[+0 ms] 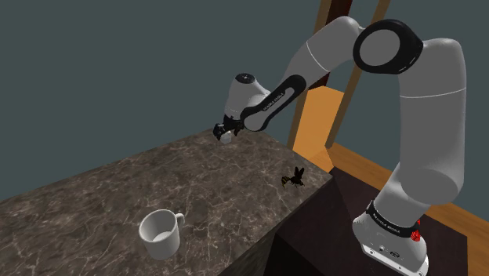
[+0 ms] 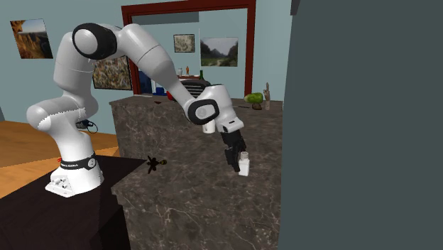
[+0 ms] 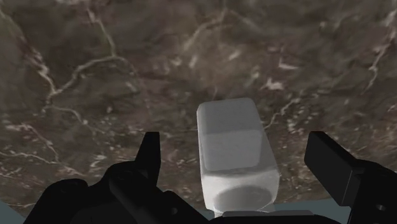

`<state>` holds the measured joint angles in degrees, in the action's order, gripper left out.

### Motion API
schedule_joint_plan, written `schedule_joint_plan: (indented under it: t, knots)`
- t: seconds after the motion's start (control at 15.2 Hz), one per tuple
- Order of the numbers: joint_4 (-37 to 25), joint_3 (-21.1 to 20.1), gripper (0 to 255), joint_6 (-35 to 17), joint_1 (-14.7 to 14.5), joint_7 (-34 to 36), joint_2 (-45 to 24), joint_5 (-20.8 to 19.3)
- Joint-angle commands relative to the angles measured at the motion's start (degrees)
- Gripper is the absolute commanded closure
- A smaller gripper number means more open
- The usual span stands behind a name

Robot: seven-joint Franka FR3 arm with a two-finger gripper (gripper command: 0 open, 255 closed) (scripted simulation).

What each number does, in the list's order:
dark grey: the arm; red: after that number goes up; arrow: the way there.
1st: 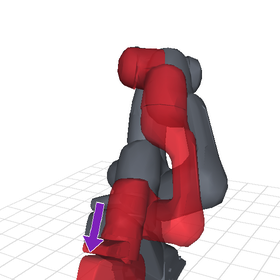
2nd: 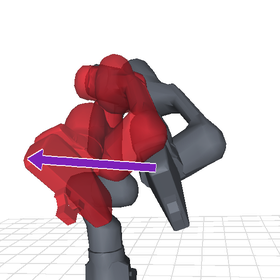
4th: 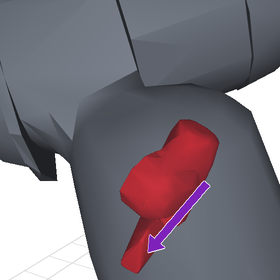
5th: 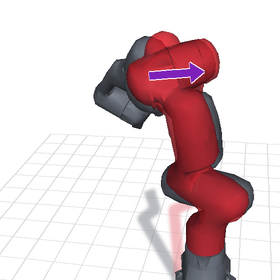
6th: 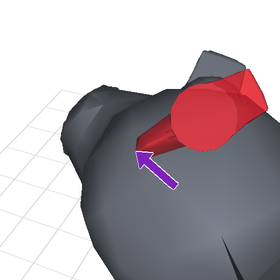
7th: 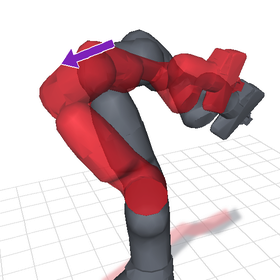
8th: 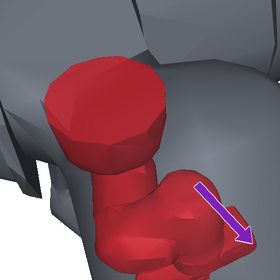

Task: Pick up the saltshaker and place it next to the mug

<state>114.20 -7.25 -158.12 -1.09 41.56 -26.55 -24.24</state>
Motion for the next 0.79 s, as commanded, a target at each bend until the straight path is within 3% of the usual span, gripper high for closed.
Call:
schedule_joint_plan:
  t: [0.0,0.13,0.2,0.73]
  knots:
    - [0.0,0.0,0,0.0,0.0,0.0,0.0,0.0]
    - [0.0,0.0,0,0.0,0.0,0.0,0.0,0.0]
    - [0.0,0.0,255,0.0,0.0,0.0,-0.1,0.0]
    - [-0.1,0.0,255,0.0,0.0,0.0,-0.1,0.0]
